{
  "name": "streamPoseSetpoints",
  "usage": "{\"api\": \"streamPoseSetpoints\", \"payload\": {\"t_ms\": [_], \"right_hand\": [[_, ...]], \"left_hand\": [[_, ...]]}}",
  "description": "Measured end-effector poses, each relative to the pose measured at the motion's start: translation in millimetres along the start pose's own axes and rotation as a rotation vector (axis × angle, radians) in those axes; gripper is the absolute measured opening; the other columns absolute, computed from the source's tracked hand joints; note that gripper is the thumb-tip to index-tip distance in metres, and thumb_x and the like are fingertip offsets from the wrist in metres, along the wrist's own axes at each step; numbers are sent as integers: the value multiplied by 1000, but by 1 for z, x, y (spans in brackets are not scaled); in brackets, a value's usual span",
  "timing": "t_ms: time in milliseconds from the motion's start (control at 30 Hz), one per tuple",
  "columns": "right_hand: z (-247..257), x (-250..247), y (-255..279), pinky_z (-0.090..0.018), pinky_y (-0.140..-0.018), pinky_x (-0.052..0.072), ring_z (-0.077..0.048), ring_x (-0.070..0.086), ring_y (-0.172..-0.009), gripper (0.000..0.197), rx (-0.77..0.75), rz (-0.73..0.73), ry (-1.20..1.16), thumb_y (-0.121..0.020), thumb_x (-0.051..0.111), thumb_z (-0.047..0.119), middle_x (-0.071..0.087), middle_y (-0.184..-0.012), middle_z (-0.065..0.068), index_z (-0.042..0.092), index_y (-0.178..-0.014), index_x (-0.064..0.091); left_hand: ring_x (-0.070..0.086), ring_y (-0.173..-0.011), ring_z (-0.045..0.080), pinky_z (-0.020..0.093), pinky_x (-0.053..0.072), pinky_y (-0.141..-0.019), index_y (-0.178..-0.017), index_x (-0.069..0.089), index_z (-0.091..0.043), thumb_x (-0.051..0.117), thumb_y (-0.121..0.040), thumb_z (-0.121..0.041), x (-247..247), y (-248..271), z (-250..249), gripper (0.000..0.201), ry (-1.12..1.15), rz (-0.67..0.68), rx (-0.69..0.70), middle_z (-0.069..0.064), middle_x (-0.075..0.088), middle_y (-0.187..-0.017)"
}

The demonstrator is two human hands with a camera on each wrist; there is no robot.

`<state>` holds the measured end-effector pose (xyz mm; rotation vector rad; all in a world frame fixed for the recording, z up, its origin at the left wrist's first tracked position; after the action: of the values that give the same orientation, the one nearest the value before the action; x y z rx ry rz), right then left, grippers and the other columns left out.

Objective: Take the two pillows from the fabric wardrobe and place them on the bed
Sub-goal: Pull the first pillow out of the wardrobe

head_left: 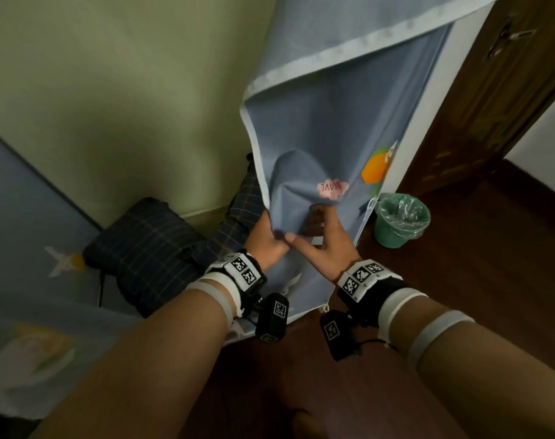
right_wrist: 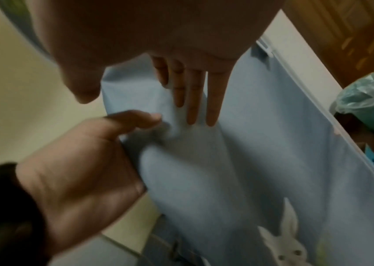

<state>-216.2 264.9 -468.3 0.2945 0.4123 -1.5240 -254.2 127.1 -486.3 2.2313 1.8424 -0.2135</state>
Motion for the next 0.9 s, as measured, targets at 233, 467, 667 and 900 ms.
{"api": "streamPoseSetpoints", "payload": {"t_ms": [233, 467, 667, 900], "right_hand": [[13, -21, 59, -28, -93, 52, -11, 60, -110, 94, 60, -188, 50, -65, 77, 60, 56, -131, 1, 22, -138, 32], [-42, -51, 144, -39, -91, 48, -39, 63, -107, 75, 698, -445, 125, -89, 26, 72, 66, -114, -20, 11, -112, 63], [-22, 25, 122, -30, -52, 56, -29, 66, -52, 63, 726, -154, -262, -98, 40, 50, 69, -63, -17, -1, -77, 70], [-7, 108, 44, -49, -87, 53, -41, 62, -111, 11, 599, -32, -353, -95, 54, 19, 63, -106, -19, 21, -86, 59]], "left_hand": [[53, -126, 24, 35, 48, -104, -140, 39, -13, 65, -76, -21, 60, 65, 5, 70, -642, 344, 254, 8, 50, -137], [39, -141, 22, 37, 37, -115, -151, 28, -28, 65, -80, -30, 94, 109, 27, 80, -741, 709, 230, 3, 33, -154], [59, -123, 23, 32, 48, -101, -130, 60, -23, 59, -90, -16, 28, 100, 51, 40, -582, 475, 46, 3, 61, -135], [68, -97, 30, 40, 55, -89, -101, 73, -20, 54, -85, -24, -58, 54, 107, 25, -594, 203, -244, 6, 73, -105]]}}
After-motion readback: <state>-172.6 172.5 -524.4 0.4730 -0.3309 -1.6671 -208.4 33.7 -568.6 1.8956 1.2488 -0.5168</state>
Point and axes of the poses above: each hand's wrist, its own y-axis away from the middle knuckle, its own x-axis out of the palm, z = x × y, the point moved 6 cm from there along -y, towards the middle knuckle
